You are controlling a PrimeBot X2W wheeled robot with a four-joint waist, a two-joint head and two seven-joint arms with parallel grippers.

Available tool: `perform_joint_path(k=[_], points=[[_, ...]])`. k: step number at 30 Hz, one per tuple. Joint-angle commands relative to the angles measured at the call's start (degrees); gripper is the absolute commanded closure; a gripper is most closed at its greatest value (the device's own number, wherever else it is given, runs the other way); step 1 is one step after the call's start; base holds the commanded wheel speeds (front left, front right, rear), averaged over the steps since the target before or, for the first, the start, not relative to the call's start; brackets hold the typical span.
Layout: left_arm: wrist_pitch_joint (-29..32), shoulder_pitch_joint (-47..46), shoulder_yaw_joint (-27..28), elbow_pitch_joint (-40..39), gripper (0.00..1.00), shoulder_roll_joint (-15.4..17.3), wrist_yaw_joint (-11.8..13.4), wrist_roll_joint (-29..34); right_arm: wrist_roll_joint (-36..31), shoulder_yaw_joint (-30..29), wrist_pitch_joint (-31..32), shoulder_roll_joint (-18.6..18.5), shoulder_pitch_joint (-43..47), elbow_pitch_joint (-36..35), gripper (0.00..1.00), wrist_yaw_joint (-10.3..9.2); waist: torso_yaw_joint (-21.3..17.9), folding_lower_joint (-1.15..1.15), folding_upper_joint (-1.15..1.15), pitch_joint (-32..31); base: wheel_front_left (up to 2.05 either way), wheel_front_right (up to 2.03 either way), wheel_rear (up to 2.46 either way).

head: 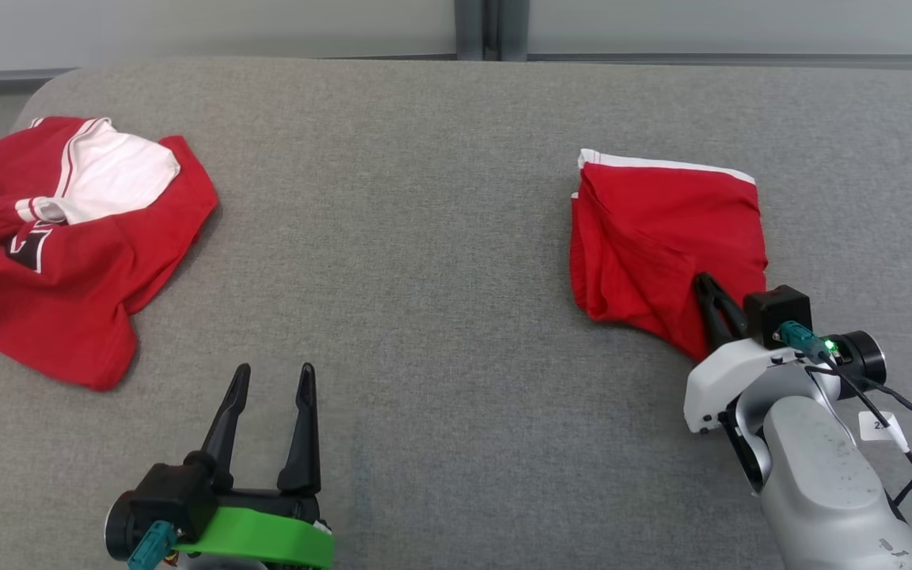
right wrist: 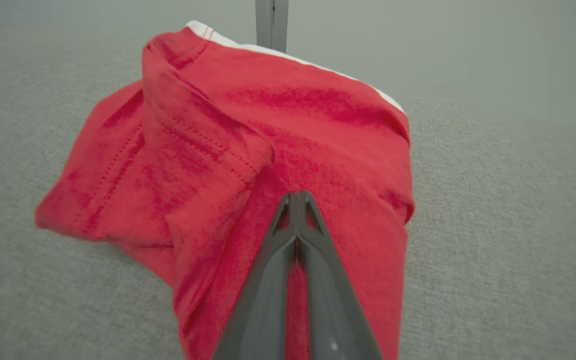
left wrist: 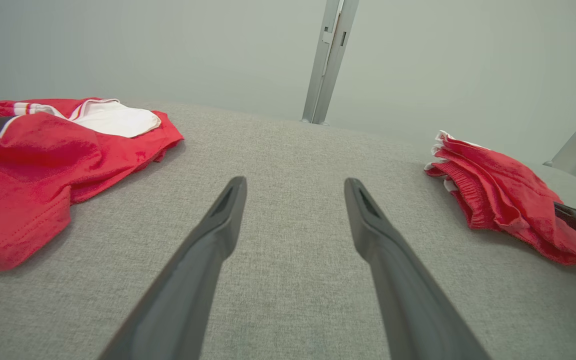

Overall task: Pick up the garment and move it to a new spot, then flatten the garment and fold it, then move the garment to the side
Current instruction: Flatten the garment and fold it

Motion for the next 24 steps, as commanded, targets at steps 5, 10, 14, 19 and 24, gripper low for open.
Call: perform_joint_path(k=[5, 10, 14, 19, 24], points=[[0.1, -0.3, 0.7, 0.2, 0.0, 0.2, 0.3, 0.1, -0.1, 2.2, -0.2, 0.7, -1.3, 0.2, 1.0, -0.1, 1.7, 0.0, 0.0, 1.1, 0.0, 0.0, 0.0], [0.1, 0.3, 0.8, 0.3, 0.0, 0.2, 0.3, 0.4, 3.3, 10.2, -0.1, 1.0, 0.7, -1.8, 1.0, -0.1, 1.3, 0.0, 0.0, -0.2, 0.0, 0.0, 0.0], [0.1, 1.3, 1.2, 0.3, 0.0, 0.2, 0.5, 0.4, 5.9, 17.7, -0.2, 0.7, 2.3, -2.3, 1.0, -0.1, 0.5, 0.0, 0.0, -1.7, 0.0, 0.0, 0.0], [0.1, 3.3, 2.4, 0.4, 0.0, 0.2, 0.6, 0.5, 10.7, 20.6, -0.2, -0.8, 5.8, -7.8, 1.0, -0.1, -1.3, 0.0, 0.0, -5.3, 0.0, 0.0, 0.0], [0.1, 6.9, 4.3, 0.7, 0.0, 0.2, 0.3, 1.3, 12.8, 14.3, -0.2, -2.9, 13.2, -19.1, 0.55, -0.1, -3.7, 0.0, 0.0, -9.8, 0.0, 0.0, 0.0]])
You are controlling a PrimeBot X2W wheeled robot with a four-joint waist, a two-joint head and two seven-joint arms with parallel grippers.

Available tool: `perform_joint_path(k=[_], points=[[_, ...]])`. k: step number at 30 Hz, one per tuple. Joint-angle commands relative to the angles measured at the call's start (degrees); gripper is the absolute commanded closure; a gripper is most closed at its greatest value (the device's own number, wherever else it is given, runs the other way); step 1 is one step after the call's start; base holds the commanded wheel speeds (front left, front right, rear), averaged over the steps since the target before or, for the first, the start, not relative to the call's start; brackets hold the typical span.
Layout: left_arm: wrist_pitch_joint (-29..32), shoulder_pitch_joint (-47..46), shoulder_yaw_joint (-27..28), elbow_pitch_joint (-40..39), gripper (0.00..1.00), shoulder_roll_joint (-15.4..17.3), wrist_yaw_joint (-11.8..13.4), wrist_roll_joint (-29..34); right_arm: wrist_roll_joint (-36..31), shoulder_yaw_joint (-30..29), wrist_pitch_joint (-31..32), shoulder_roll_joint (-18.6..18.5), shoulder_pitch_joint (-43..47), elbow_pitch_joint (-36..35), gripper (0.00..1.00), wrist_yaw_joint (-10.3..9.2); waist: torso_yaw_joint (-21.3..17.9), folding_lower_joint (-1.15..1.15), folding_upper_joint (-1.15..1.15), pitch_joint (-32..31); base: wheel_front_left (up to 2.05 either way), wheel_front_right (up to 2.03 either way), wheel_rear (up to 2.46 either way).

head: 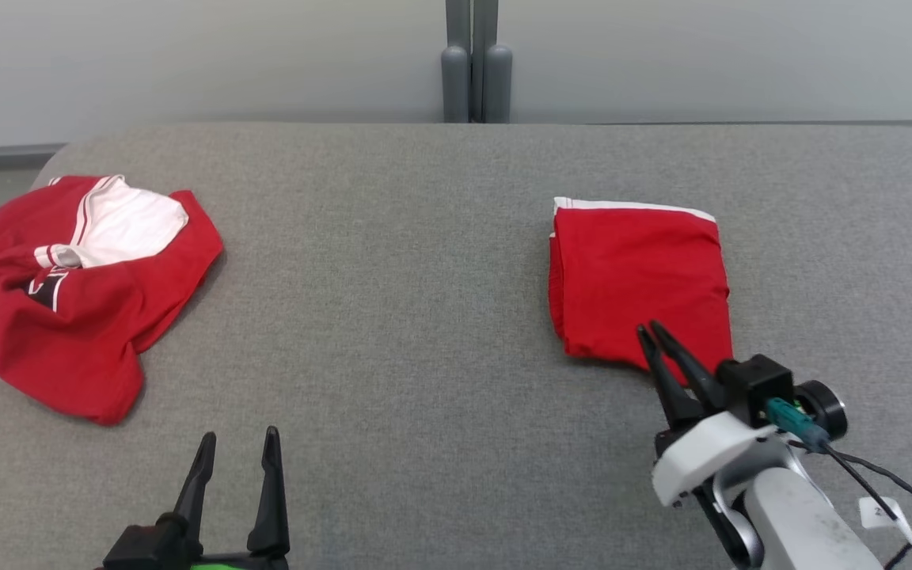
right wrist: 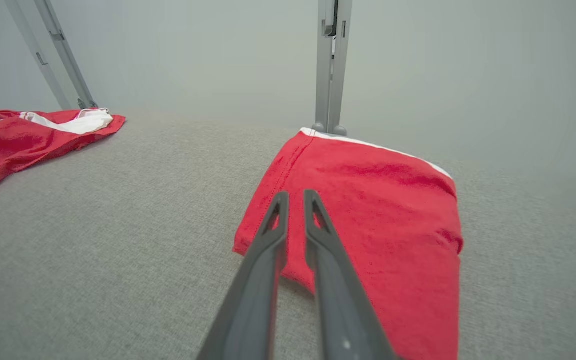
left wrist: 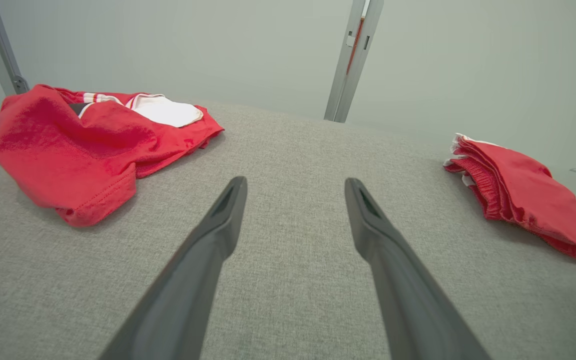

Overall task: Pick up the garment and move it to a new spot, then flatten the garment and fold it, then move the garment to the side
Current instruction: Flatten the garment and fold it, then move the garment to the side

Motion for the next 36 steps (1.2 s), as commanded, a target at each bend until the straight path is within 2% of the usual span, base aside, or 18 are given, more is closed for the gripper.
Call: perform_joint_path(k=[1, 4, 7, 9, 14, 21, 23, 25, 27, 30, 32, 36], points=[[0.1, 1.3, 0.6, -0.1, 0.0, 0.2, -0.3, 0.8, 0.2, -1.6, -0.2, -0.7, 2.3, -3.5, 0.01, -0.1, -2.7, 0.0, 0.0, -3.8, 0.0, 0.0, 0.0], [0.1, 2.6, 1.8, 0.3, 0.0, 0.2, -0.6, 1.0, 0.0, -6.3, -0.2, -3.3, 7.6, -10.7, 0.0, -0.1, -3.5, 0.0, 0.0, -4.6, 0.0, 0.0, 0.0], [0.1, 3.4, 2.2, 1.0, 0.0, 0.2, -1.0, 1.1, -0.5, -10.4, -0.2, -5.1, 12.0, -14.5, 0.0, -0.09, -3.6, 0.0, 0.0, -5.1, 0.0, 0.0, 0.0], [0.1, 3.8, 2.6, 1.4, 0.0, 0.2, -1.1, 0.7, -1.0, -12.8, -0.2, -6.6, 14.3, -15.1, 0.0, -0.09, -3.7, 0.0, 0.0, -5.4, 0.0, 0.0, 0.0], [0.1, 4.4, 2.6, 1.8, 0.0, 0.2, -1.5, 0.0, 0.0, -16.8, -0.2, -6.9, 17.8, -13.7, 0.0, -0.09, -3.8, 0.0, 0.0, -5.7, 0.0, 0.0, 0.0], [0.1, 3.9, 2.7, 1.8, 0.0, 0.2, -1.9, -0.2, 2.1, -16.6, -0.2, -5.8, 16.8, -11.5, 0.0, -0.09, -3.9, 0.0, 0.0, -5.3, 0.0, 0.0, 0.0], [0.1, 3.4, 2.7, 1.6, 0.0, 0.2, -1.8, -0.2, 5.4, -14.6, -0.2, -5.6, 14.6, -10.2, 0.0, -0.09, -3.9, 0.0, 0.0, -4.7, 0.0, 0.0, 0.0], [0.1, 2.8, 2.2, 1.7, 0.0, 0.2, -1.9, 0.0, 11.4, -11.0, 0.0, -6.4, 11.2, -7.7, 0.0, -0.08, -4.1, 0.0, 0.0, -3.8, 0.0, 0.0, 0.0], [0.1, 1.6, 1.4, 1.9, 0.0, 0.2, -2.1, 0.6, 17.1, -8.4, 4.5, -8.2, 5.9, -4.5, 0.0, -0.1, -4.0, 0.0, 0.0, -2.1, 0.0, 0.0, 0.0], [0.1, -0.7, 0.9, 1.9, 0.0, 0.2, -2.4, 0.5, 25.5, -7.6, 15.6, -9.0, -3.2, 0.5, 0.0, -0.08, -3.3, 0.0, 0.0, 1.5, 0.0, 0.0, 0.0], [0.1, -2.3, -0.1, 2.4, 0.0, 0.2, -2.5, 0.6, 27.9, -6.7, 21.3, -10.3, -8.4, 3.8, 0.0, -0.09, -2.2, 0.0, 0.0, 3.4, 0.0, 0.0, 0.0], [0.1, -4.9, -2.1, 3.3, 0.0, 0.2, -2.8, 0.0, 31.2, -5.1, 27.3, -10.8, -14.8, 10.9, 0.0, -0.06, 0.6, 0.0, 0.0, 6.0, 0.0, 0.0, 0.0]])
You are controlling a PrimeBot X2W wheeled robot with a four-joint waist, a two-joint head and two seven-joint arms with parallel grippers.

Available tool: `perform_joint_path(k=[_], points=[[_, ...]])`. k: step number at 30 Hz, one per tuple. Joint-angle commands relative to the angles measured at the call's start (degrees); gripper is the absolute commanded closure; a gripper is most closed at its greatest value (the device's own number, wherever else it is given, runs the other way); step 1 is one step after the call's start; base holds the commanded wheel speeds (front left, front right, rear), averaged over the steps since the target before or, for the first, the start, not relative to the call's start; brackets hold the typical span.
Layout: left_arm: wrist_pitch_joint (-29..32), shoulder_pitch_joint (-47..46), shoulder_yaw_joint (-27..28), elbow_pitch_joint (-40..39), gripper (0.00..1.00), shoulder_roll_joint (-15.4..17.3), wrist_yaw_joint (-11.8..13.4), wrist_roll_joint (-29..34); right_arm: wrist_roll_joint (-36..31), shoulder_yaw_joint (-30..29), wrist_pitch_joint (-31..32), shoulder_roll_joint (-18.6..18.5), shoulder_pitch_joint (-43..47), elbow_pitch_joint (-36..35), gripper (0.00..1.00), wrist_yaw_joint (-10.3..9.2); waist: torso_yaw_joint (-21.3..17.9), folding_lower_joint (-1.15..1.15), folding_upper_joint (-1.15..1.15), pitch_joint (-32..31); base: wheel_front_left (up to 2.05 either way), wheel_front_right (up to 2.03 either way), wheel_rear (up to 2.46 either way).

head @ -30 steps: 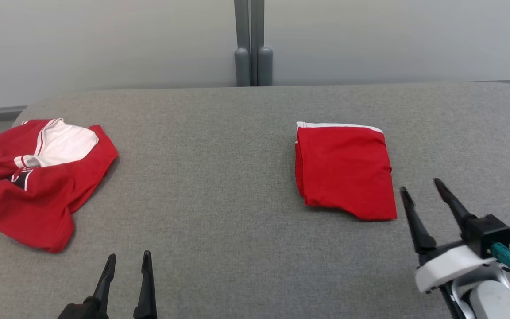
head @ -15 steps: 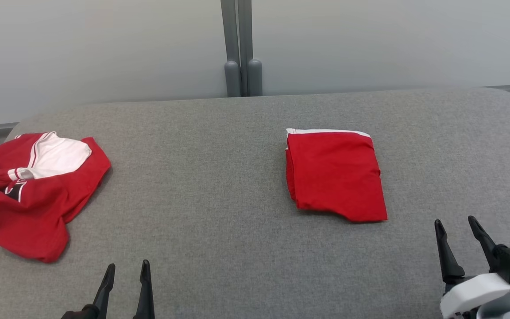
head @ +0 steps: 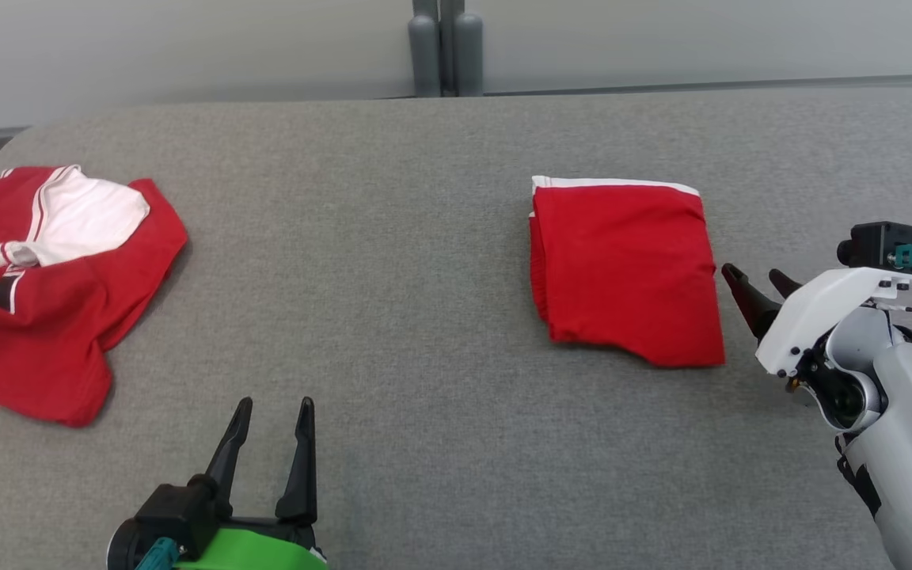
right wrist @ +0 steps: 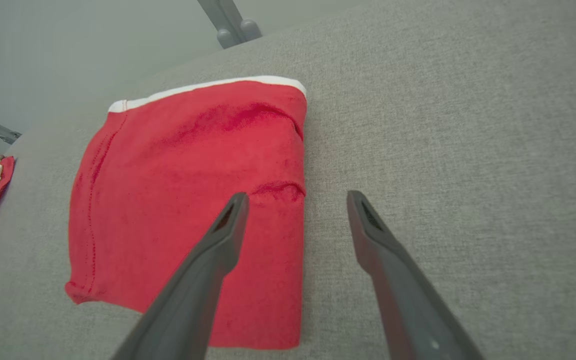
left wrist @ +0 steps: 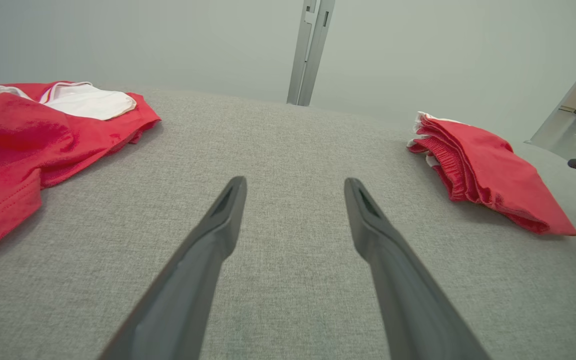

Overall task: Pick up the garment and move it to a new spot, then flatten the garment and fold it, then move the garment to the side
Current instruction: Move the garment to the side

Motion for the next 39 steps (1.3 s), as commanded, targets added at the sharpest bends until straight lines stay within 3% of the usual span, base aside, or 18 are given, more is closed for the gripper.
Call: perform_joint_path(k=[1, 8, 9, 10, 14, 23, 27, 31, 39], points=[[0.1, -1.4, -0.4, 0.3, 0.0, 0.2, -0.2, -0.4, 0.8, 0.6, 0.8, -0.4, -1.5, 2.4, 0.0, 0.0, 4.0, 0.0, 0.0, 3.6, 0.0, 0.0, 0.0], [0.1, -2.7, -1.3, 0.3, 0.0, 0.2, 0.3, -0.2, 3.8, 1.4, -0.4, 1.6, -5.9, 12.1, 0.0, 0.0, 6.7, 0.0, 0.0, 5.0, 0.0, 0.0, 0.0], [0.1, -2.7, -1.2, 0.3, 0.0, 0.2, 0.3, -0.2, 4.4, 1.2, -1.4, 1.6, -6.4, 12.8, 0.59, 0.0, 6.7, 0.0, 0.0, 5.1, 0.0, 0.0, 0.0], [0.1, -2.6, -1.0, 0.2, 0.0, 0.2, 0.4, -0.1, 5.2, 1.0, -2.1, 1.7, -6.7, 13.4, 1.0, 0.0, 6.5, 0.0, 0.0, 5.2, 0.0, 0.0, 0.0], [0.1, -1.9, 0.0, -0.4, 0.0, 0.2, 0.8, -0.1, 8.4, 1.8, -4.3, 1.4, -7.9, 13.1, 1.0, 0.0, 3.9, 0.0, 0.0, 6.1, 0.0, 0.0, 0.0], [0.1, -6.7, 0.8, -2.6, 0.0, 0.2, -0.5, 3.8, 8.9, 2.3, -8.0, -6.9, -15.2, 13.6, 1.0, -0.02, -7.5, 0.0, 0.0, 17.8, 0.0, 0.0, 0.0], [0.1, -9.7, 0.7, -3.5, 0.0, 1.5, -1.0, 5.8, 6.7, 1.5, -10.7, -11.0, -19.2, 16.3, 1.0, -0.02, -10.2, 0.0, 0.0, 23.5, 0.0, 0.0, 0.0], [0.1, -11.7, 0.4, -4.2, 0.0, 2.7, -1.4, 6.8, 3.7, 0.6, -12.7, -14.9, -24.2, 20.7, 1.0, -0.02, -10.7, 0.0, 0.0, 27.5, 0.0, 0.0, 0.0], [0.1, -10.5, 1.5, -4.8, 0.0, 3.5, -1.4, 7.3, -2.6, 0.3, -13.5, -21.3, -30.8, 28.9, 1.0, -0.04, -8.9, 0.0, 0.0, 29.1, 0.0, 0.0, 0.0]])
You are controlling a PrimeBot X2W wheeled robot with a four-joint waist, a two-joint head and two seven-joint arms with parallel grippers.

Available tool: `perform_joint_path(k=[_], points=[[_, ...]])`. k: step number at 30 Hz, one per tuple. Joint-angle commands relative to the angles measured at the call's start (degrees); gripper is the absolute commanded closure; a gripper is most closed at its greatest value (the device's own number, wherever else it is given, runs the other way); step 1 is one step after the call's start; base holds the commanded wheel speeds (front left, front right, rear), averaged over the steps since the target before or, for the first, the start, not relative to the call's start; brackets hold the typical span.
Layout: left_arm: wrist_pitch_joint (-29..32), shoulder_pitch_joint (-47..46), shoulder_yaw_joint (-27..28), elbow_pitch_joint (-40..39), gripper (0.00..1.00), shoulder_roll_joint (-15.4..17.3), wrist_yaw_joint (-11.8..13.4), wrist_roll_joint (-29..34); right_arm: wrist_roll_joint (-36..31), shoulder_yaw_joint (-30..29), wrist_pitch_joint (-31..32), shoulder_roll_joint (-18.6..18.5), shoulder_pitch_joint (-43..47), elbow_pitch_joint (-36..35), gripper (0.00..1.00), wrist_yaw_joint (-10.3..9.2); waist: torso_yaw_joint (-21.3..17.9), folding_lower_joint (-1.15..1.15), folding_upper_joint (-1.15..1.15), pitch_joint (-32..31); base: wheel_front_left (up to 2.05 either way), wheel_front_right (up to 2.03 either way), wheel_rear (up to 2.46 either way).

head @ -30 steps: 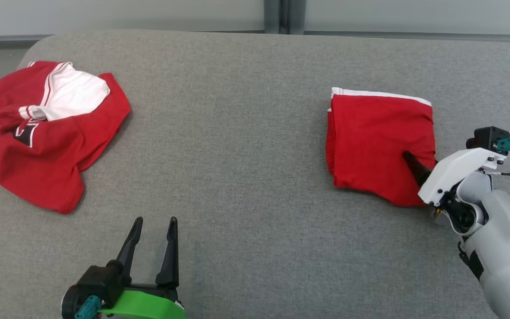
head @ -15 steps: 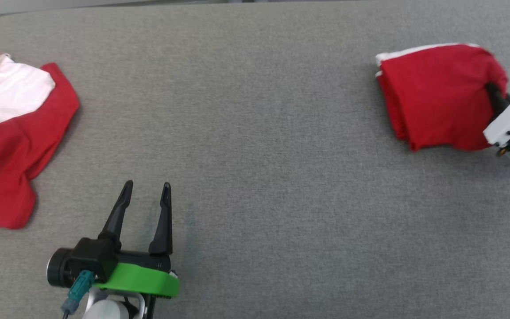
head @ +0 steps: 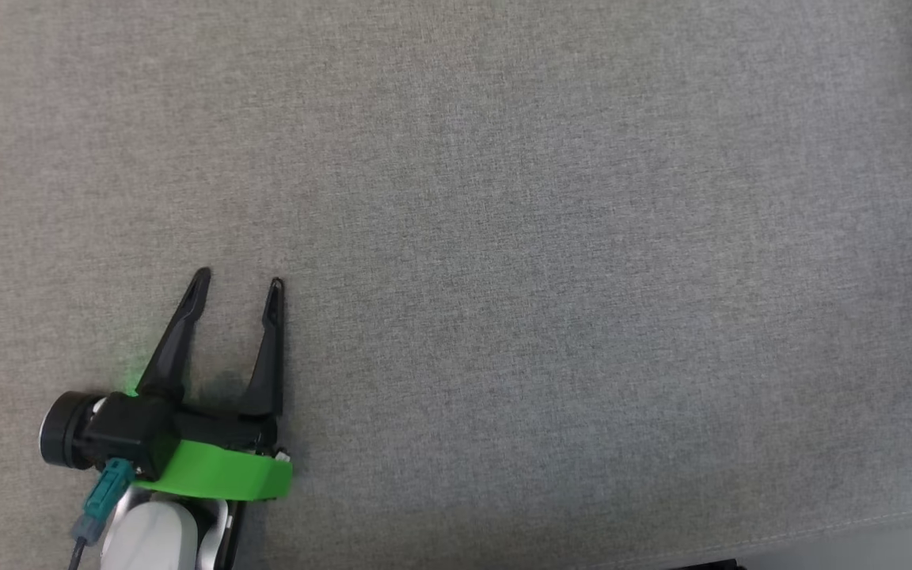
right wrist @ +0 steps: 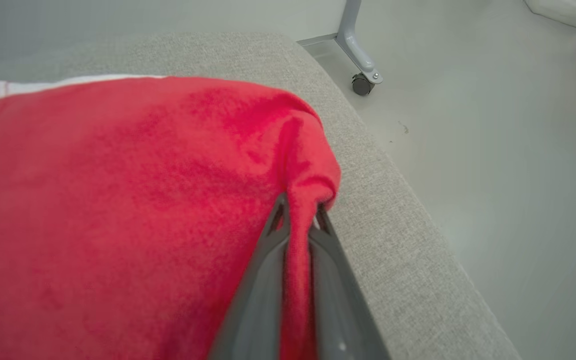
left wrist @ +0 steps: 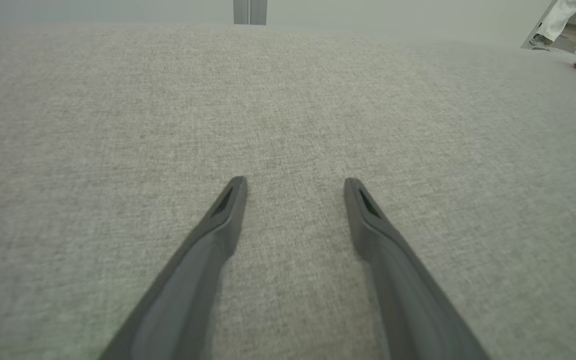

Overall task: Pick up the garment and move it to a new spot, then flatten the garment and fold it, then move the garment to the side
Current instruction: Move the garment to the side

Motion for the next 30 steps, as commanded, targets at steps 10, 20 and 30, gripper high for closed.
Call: perform_joint_path(k=[10, 20, 30], points=[[0.3, 0.2, 2.3, 0.7, 0.0, -0.9, -0.1, -0.1, -11.8, 3.1, -7.5, -3.0, -5.1, 7.1, 0.0, -0.09, -1.6, -0.01, -0.01, 0.1, 0.0, 0.0, 0.0], [0.1, 6.9, 4.7, 1.9, 0.0, -2.9, -0.1, -2.8, -19.0, -3.5, -14.0, 1.3, 6.7, -17.5, 0.0, -0.09, -1.5, -0.01, -0.01, -14.8, 0.0, 0.0, 0.0], [0.1, 13.6, 2.1, 4.1, 0.0, -3.0, 2.0, -7.2, -29.5, -9.2, -14.1, 17.4, 41.5, -48.0, 0.0, -0.1, 2.9, -0.01, -0.01, -29.6, 0.0, 0.0, 0.0]])
